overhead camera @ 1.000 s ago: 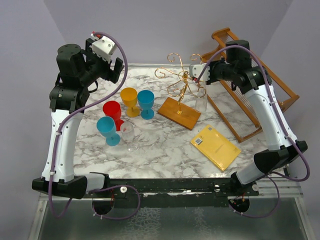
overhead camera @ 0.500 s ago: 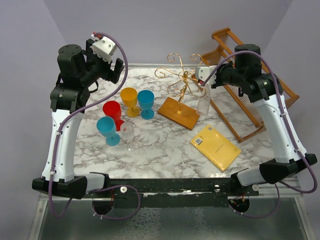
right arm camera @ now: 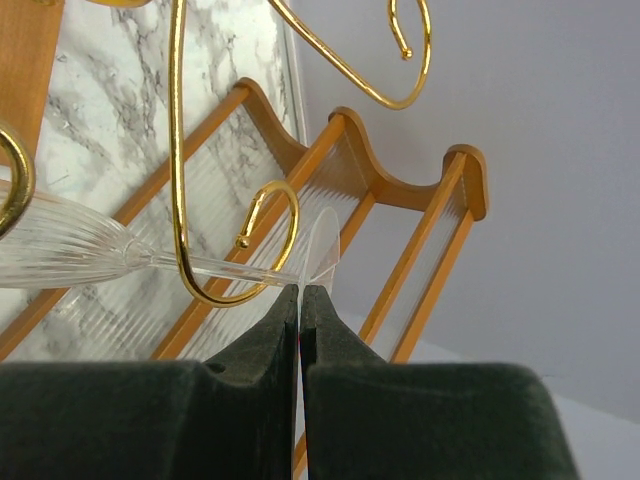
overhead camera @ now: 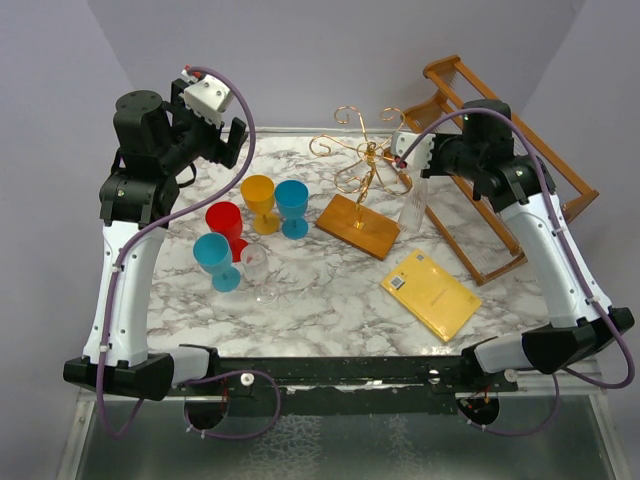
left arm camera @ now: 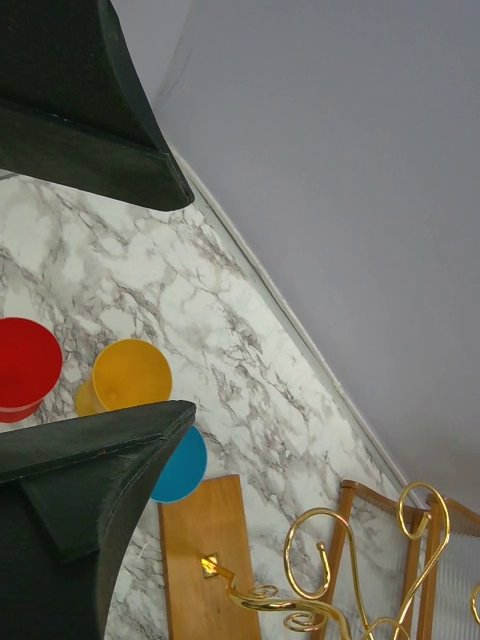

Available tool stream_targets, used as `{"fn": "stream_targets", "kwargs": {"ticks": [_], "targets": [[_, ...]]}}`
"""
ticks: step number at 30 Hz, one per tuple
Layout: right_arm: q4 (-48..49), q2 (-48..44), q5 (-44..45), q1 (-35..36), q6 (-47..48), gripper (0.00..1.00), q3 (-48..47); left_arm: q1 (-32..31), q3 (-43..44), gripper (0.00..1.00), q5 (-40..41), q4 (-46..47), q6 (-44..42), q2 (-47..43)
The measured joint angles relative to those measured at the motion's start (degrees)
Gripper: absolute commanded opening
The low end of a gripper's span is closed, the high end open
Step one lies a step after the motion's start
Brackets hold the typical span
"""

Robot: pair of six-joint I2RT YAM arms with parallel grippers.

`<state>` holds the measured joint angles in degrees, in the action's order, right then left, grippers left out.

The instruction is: Place the wine glass upside down on the wine glass rack

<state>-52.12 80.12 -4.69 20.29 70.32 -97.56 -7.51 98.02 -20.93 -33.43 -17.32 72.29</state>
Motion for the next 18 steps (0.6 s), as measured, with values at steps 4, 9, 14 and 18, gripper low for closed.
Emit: {"fn": "stream_targets", "kwargs": {"ticks": [4, 9, 14, 18], "targets": [[1.8, 0.0, 0.8, 0.0, -0.7, 0.01, 0.2, 0.0, 0.0, 0.8, 0.0, 0.0, 0.0, 0.0], [3.9, 0.0, 0.9, 0.0, -1.1, 0.01, 0.2, 0.0, 0.0, 0.8, 0.0, 0.0, 0.0, -0.1], [5.4, 0.5, 0.8, 0.0, -1.1, 0.01, 0.3, 0.0, 0.0, 0.8, 0.0, 0.0, 0.0, -0.1], [5.7, 1.0, -0.5, 0.0, -1.2, 0.03, 0.3, 0.0, 0.0, 0.8, 0.0, 0.0, 0.0, -0.1]]}}
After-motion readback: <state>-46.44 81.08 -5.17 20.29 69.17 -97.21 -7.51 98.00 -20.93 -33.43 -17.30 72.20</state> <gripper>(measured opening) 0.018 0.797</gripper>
